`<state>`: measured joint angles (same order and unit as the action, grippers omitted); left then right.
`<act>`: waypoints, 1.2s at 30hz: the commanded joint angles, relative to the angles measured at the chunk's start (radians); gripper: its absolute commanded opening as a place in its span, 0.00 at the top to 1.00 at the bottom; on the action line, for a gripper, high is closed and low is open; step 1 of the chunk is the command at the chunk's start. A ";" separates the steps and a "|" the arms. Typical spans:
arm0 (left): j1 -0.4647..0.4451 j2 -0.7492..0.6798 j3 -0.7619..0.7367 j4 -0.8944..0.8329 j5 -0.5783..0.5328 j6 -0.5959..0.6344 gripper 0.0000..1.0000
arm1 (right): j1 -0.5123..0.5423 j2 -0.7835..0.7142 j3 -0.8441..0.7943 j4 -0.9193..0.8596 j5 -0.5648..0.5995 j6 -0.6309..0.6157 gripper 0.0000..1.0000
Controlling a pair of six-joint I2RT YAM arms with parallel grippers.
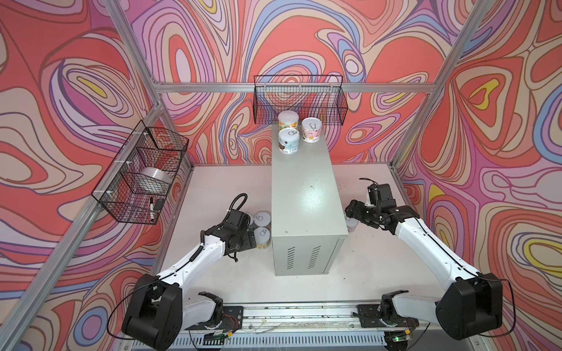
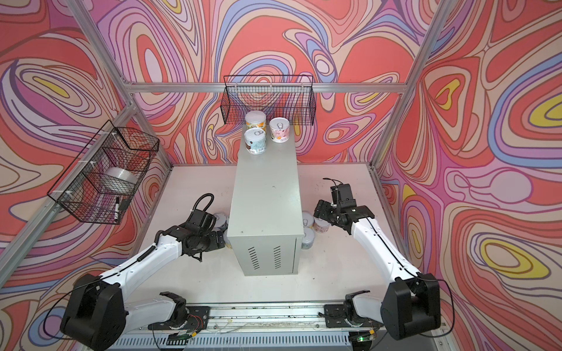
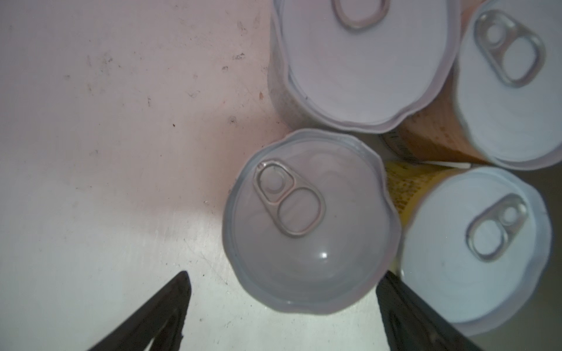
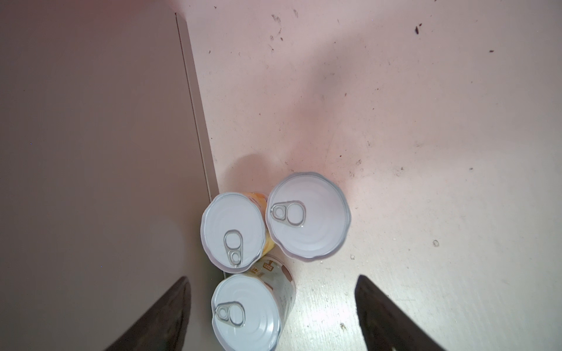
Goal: Place and organize the canned foods onto the counter
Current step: 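Close the left gripper on a green-labelled white-lidded can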
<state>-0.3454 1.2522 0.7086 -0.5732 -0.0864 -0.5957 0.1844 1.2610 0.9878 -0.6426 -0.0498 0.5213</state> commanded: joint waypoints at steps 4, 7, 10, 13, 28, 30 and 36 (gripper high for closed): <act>0.004 0.086 0.023 0.085 -0.068 -0.016 0.04 | -0.005 -0.043 -0.033 0.021 0.018 0.012 0.13; 0.009 0.141 0.046 0.118 -0.063 -0.020 0.04 | -0.005 -0.043 -0.040 0.026 0.024 0.004 0.13; 0.009 0.182 0.064 0.128 -0.068 -0.023 0.05 | -0.005 -0.036 -0.040 0.030 0.021 0.001 0.13; 0.009 0.200 0.061 0.139 -0.067 -0.024 0.06 | -0.004 -0.031 -0.041 0.032 0.016 -0.001 0.13; 0.009 0.220 -0.029 0.220 -0.070 -0.041 0.24 | -0.005 -0.029 -0.041 0.040 0.007 0.004 0.14; 0.008 0.221 -0.035 0.228 -0.069 -0.039 0.29 | -0.005 -0.027 -0.037 0.042 0.004 0.009 0.14; 0.009 0.182 -0.049 0.233 -0.041 -0.021 0.83 | -0.005 -0.023 -0.015 0.029 0.005 0.016 0.15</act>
<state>-0.3397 1.4277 0.6910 -0.3492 -0.1394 -0.6144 0.1844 1.2331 0.9607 -0.6159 -0.0444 0.5270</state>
